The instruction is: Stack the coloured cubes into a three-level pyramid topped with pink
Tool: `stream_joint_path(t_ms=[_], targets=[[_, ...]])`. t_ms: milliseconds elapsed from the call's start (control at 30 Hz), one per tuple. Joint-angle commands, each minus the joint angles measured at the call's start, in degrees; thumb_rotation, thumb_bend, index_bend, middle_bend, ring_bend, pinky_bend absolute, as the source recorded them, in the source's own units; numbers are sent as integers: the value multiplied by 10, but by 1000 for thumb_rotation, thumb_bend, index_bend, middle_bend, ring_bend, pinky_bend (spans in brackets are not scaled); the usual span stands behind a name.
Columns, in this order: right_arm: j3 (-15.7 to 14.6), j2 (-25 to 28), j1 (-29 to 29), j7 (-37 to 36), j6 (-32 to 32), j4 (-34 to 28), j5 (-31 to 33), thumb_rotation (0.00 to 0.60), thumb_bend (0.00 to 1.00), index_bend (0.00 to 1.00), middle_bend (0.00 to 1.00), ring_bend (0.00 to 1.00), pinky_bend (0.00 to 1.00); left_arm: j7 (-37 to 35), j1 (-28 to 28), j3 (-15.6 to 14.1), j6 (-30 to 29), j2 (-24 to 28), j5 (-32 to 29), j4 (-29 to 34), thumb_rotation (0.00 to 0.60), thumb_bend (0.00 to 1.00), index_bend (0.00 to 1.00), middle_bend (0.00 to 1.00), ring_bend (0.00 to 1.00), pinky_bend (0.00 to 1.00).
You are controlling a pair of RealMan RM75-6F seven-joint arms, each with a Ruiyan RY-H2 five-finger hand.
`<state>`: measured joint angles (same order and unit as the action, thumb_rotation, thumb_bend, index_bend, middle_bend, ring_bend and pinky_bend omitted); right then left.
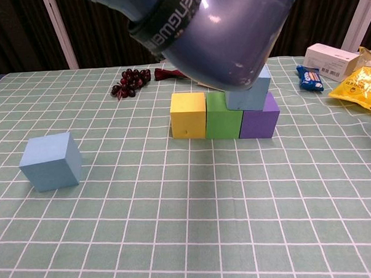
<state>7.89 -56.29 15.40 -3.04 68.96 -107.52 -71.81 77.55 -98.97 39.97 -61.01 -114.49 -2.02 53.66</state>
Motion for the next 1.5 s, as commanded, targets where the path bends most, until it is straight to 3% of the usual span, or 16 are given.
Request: stream_joint_path(t_ms=[33, 300, 667, 900, 1300, 1500], targets=[[0, 0, 0, 0, 0, 0, 0, 600, 236, 0, 84, 0, 0, 1, 0, 0, -2, 0, 0, 1, 600, 337, 0, 363, 19, 0], [-1, 0, 0, -1, 0, -1, -2, 600, 235, 0, 84, 0, 0, 7, 1, 0, -5, -1, -4, 1, 600, 337, 0, 343, 19, 0], [0, 0, 0, -1, 0, 0, -2, 600, 236, 0, 84, 0, 0, 13, 5, 1, -6, 1, -6, 6, 600, 244, 0, 99, 8, 0], [0, -2, -1, -2, 2, 1, -3, 600, 236, 0, 84, 0, 0, 6, 13, 4, -7, 11, -5, 28, 600, 193, 0, 68, 4, 0], [1, 0, -2, -2, 5, 0, -4, 600, 235, 0, 84, 0, 0, -18, 51, 5, -36, 60, -1, 123, 600, 125, 0, 57, 0, 0], [4, 1, -2, -4, 9, 0, -5, 600, 235, 0, 84, 0, 0, -52, 102, -15, -79, 112, 31, 229, 600, 125, 0, 59, 0, 0]])
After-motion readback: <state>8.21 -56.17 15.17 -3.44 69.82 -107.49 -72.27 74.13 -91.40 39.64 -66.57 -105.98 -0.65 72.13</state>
